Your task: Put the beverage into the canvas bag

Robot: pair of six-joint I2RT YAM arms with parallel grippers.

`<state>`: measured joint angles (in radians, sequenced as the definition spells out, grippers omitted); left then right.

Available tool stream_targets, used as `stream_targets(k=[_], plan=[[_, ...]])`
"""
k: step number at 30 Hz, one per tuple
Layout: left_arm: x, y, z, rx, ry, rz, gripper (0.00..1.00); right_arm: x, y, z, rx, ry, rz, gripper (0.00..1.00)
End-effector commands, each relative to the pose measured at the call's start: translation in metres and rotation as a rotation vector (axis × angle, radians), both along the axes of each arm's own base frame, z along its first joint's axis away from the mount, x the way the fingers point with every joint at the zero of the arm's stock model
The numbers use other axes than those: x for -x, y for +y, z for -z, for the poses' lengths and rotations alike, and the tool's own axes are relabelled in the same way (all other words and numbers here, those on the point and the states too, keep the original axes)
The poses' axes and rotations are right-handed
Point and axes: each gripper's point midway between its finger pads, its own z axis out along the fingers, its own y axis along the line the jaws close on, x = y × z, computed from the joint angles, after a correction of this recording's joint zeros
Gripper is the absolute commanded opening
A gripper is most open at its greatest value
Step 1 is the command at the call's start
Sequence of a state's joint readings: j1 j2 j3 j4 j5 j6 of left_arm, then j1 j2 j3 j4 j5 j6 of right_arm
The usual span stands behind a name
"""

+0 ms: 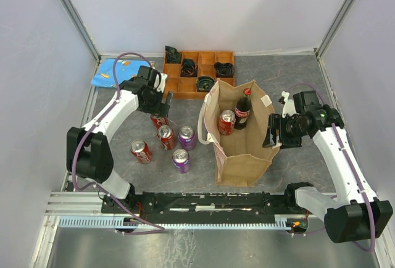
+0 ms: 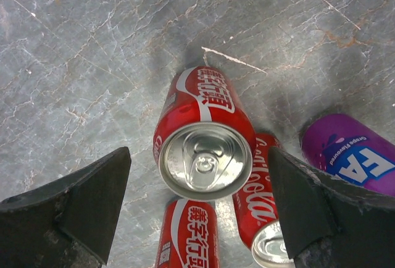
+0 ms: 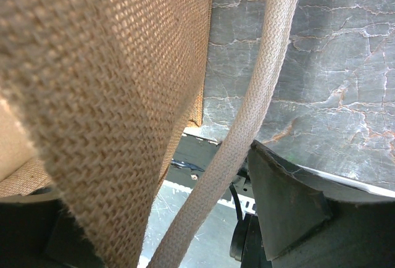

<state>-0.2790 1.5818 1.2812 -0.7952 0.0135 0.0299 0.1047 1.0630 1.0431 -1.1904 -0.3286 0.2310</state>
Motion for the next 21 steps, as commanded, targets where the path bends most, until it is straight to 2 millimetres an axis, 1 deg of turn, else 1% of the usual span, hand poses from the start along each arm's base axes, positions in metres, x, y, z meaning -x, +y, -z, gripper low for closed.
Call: stream_targets(k=[1, 4, 7, 12, 15, 17, 21], plan=[[-0.014, -0.009, 0.003, 0.034, -0.038, 0.002, 0.96, 0.003, -0.002, -0.002, 0.011, -0.004, -0.004, 0.76], [-0.012, -0.009, 0.008, 0.035, -0.021, 0.007, 0.93, 0.003, -0.002, -0.003, 0.015, -0.004, -0.002, 0.76], [-0.008, -0.009, 0.013, 0.033, -0.004, 0.01, 0.86, 0.004, -0.003, -0.003, 0.017, -0.004, 0.0, 0.75], [0.003, -0.008, 0.023, 0.029, 0.051, 0.014, 0.82, 0.003, -0.003, -0.003, 0.017, -0.005, 0.003, 0.75], [0.006, -0.008, 0.025, 0.03, 0.061, 0.018, 0.79, 0.003, -0.002, -0.002, 0.016, -0.004, 0.003, 0.75], [0.007, -0.008, 0.025, 0.031, 0.066, 0.02, 0.72, 0.003, -0.002, -0.002, 0.016, -0.003, 0.002, 0.75], [0.002, -0.01, 0.019, 0.037, 0.05, 0.023, 0.44, 0.003, -0.002, -0.001, 0.016, -0.001, 0.001, 0.75]])
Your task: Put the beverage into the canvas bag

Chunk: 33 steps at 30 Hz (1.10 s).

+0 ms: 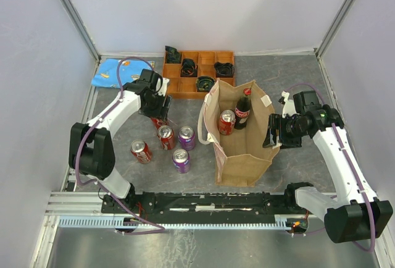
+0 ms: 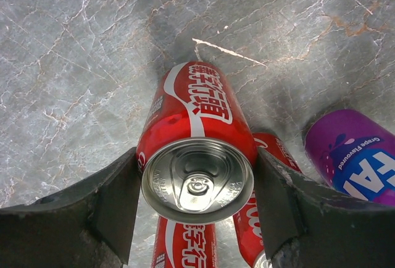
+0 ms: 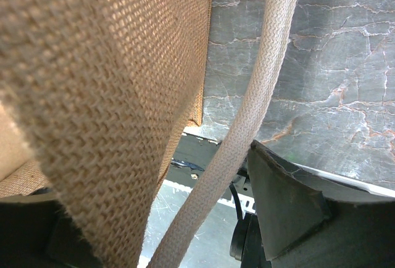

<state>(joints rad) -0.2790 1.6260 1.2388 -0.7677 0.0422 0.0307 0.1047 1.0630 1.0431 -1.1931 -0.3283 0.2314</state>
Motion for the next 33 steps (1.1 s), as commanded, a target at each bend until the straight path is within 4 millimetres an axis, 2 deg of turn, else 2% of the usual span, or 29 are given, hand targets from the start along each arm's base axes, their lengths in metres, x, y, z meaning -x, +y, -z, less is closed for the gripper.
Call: stream_targets(k=[1, 4, 8, 9, 11, 14, 18, 21, 23, 26, 29, 33], plan=[[-0.007, -0.007, -0.01, 0.03, -0.024, 0.011, 0.37, 0.003, -0.002, -0.002, 0.016, -0.005, 0.001, 0.75], [-0.022, -0.01, -0.029, 0.035, -0.08, 0.018, 0.24, 0.003, -0.002, -0.001, 0.016, -0.005, 0.001, 0.75], [-0.051, -0.023, -0.077, 0.08, -0.202, 0.044, 0.09, 0.004, -0.002, -0.001, 0.015, -0.005, 0.002, 0.75], [-0.059, -0.029, -0.093, 0.101, -0.24, 0.058, 0.06, 0.004, -0.003, 0.0, 0.015, -0.003, 0.004, 0.74], [-0.082, -0.051, -0.152, 0.195, -0.381, 0.11, 0.03, 0.003, -0.002, 0.0, 0.013, -0.004, 0.005, 0.74], [-0.092, -0.081, -0.214, 0.303, -0.535, 0.184, 0.03, 0.004, -0.002, 0.001, 0.012, -0.003, 0.005, 0.74], [-0.08, -0.126, -0.297, 0.425, -0.744, 0.32, 0.03, 0.005, -0.002, 0.001, 0.012, 0.0, 0.007, 0.75], [-0.047, -0.174, -0.349, 0.523, -0.855, 0.459, 0.03, 0.007, -0.002, 0.002, 0.012, 0.002, 0.007, 0.74], [-0.022, -0.203, -0.371, 0.579, -0.885, 0.541, 0.03, 0.007, -0.002, 0.002, 0.012, 0.002, 0.008, 0.74], [0.015, -0.242, -0.372, 0.63, -0.848, 0.655, 0.03, 0.005, -0.002, 0.001, 0.011, -0.001, 0.007, 0.74], [0.042, -0.271, -0.349, 0.643, -0.763, 0.736, 0.03, 0.006, -0.002, 0.001, 0.011, -0.001, 0.006, 0.74], [0.07, -0.293, -0.312, 0.631, -0.673, 0.807, 0.03, 0.01, -0.003, 0.001, 0.014, 0.0, 0.005, 0.74]])
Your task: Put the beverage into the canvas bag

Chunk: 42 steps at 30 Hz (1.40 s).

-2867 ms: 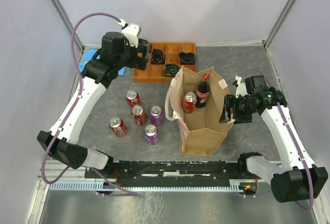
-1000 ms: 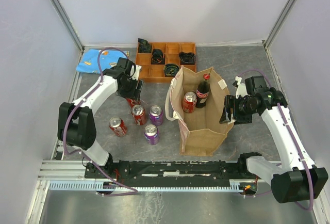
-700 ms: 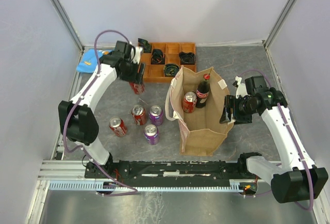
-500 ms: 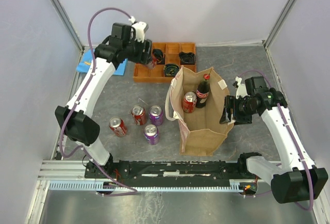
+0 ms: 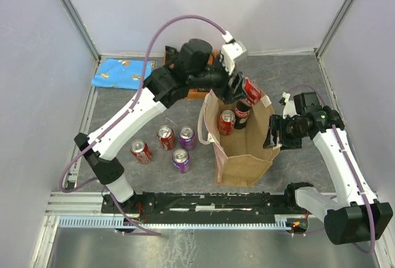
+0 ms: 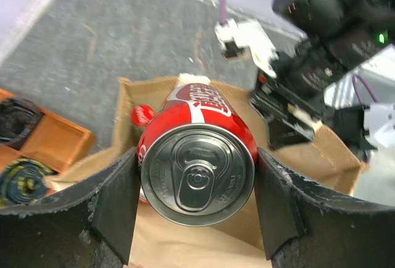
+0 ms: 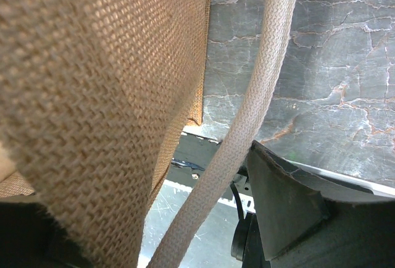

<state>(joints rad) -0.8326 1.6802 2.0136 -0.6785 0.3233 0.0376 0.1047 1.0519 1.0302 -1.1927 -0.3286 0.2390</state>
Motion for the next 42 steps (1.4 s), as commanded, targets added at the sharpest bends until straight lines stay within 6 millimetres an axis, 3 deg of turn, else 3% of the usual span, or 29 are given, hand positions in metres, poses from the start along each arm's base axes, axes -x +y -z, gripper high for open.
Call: stream_targets(k=[1, 5, 10, 21, 28, 42], plan=[[0.021, -0.011, -0.003, 0.023, -0.071, 0.065, 0.03, 0.008, -0.003, -0.001, 0.017, -0.003, -0.001, 0.74], [0.03, -0.022, 0.04, -0.039, -0.054, 0.083, 0.03, 0.01, -0.003, 0.001, 0.015, 0.001, -0.002, 0.74], [0.024, -0.034, 0.099, -0.13, -0.03, 0.071, 0.03, 0.01, -0.003, 0.0, 0.013, 0.0, -0.002, 0.74], [0.005, -0.076, 0.168, -0.192, -0.003, 0.04, 0.03, 0.011, -0.003, 0.001, 0.014, 0.003, -0.008, 0.74], [-0.009, -0.083, 0.203, -0.254, -0.004, 0.004, 0.03, 0.018, -0.003, 0.004, 0.012, 0.008, -0.008, 0.74], [-0.018, -0.081, 0.237, -0.336, -0.017, -0.032, 0.03, 0.019, -0.002, 0.005, 0.005, 0.007, -0.003, 0.74]])
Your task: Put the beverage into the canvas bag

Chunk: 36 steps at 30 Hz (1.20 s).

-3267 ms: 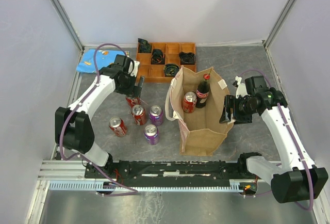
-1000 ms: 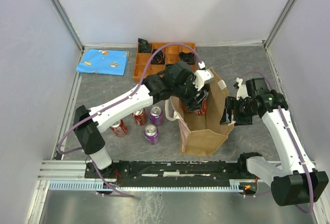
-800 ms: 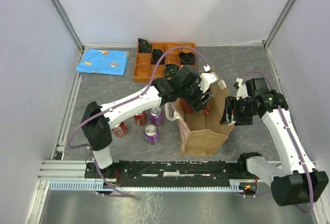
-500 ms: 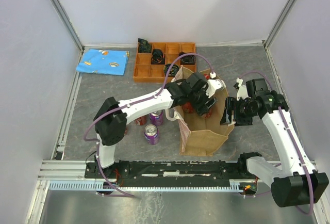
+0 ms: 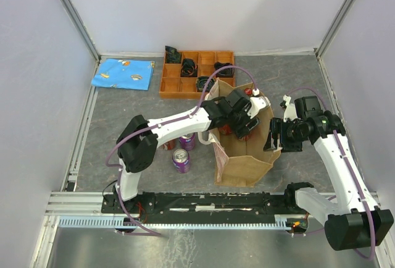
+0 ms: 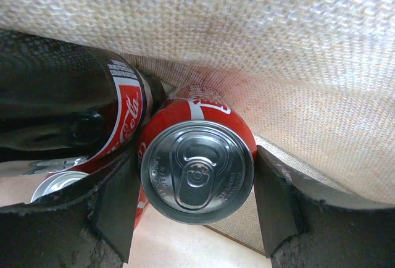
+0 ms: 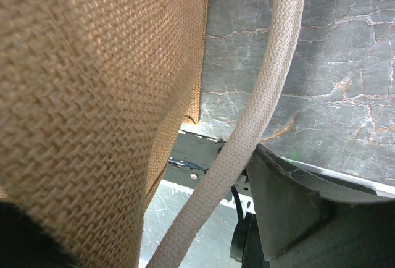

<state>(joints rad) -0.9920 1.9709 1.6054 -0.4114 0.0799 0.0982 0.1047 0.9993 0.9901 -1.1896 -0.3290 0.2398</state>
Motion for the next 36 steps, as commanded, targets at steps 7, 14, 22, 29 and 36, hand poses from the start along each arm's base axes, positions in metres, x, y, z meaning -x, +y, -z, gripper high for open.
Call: stream_targets(k=[7, 14, 22, 29, 36], plan=[[-0.015, -0.022, -0.017, 0.066, -0.12, 0.004, 0.03, 0.012, -0.002, 0.001, 0.008, 0.023, -0.004, 0.74], [-0.012, -0.021, -0.015, 0.059, -0.118, 0.0, 0.54, 0.012, -0.001, 0.002, 0.007, 0.024, -0.005, 0.74], [-0.002, -0.022, -0.027, 0.085, -0.108, 0.016, 0.77, 0.011, -0.001, 0.002, 0.004, 0.025, -0.005, 0.74], [0.004, -0.021, -0.029, 0.09, -0.095, 0.021, 0.89, 0.01, 0.0, 0.002, 0.001, 0.025, -0.005, 0.74], [0.008, -0.019, -0.072, 0.143, -0.113, 0.008, 0.89, 0.011, -0.001, 0.002, 0.005, 0.029, -0.007, 0.74]])
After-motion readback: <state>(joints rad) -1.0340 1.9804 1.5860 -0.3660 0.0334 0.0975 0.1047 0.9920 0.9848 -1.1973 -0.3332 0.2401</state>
